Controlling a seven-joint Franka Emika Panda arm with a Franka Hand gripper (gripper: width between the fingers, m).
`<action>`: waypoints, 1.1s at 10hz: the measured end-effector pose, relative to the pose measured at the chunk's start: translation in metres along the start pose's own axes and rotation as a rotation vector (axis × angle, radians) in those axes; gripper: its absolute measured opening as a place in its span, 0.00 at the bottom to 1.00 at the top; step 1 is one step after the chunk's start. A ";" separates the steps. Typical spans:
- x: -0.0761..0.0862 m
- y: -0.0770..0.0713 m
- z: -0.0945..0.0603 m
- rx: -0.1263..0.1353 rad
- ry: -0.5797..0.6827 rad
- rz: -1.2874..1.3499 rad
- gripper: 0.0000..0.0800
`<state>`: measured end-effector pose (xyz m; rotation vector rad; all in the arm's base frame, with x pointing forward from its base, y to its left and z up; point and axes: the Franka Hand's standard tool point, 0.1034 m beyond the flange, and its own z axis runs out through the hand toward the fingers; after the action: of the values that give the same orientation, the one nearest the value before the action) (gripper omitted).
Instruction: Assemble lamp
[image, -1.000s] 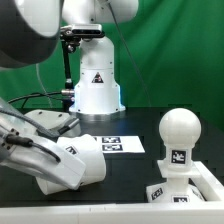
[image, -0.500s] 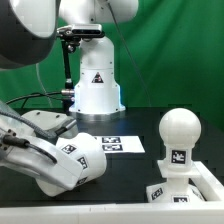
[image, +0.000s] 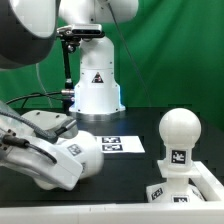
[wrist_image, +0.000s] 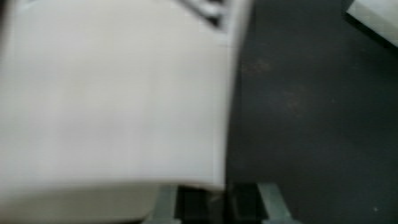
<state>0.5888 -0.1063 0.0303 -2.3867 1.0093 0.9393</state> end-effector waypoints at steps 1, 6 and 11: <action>0.000 0.000 0.000 0.000 0.000 0.000 0.04; 0.000 0.000 0.000 0.000 0.000 0.000 0.04; -0.003 0.016 -0.002 0.011 -0.049 0.021 0.40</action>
Offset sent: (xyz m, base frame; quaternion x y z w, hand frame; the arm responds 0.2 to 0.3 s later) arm 0.0000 0.0000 0.0000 0.0000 0.0000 0.0000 1.0000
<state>0.5762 -0.1161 0.0323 -2.3363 1.0201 0.9922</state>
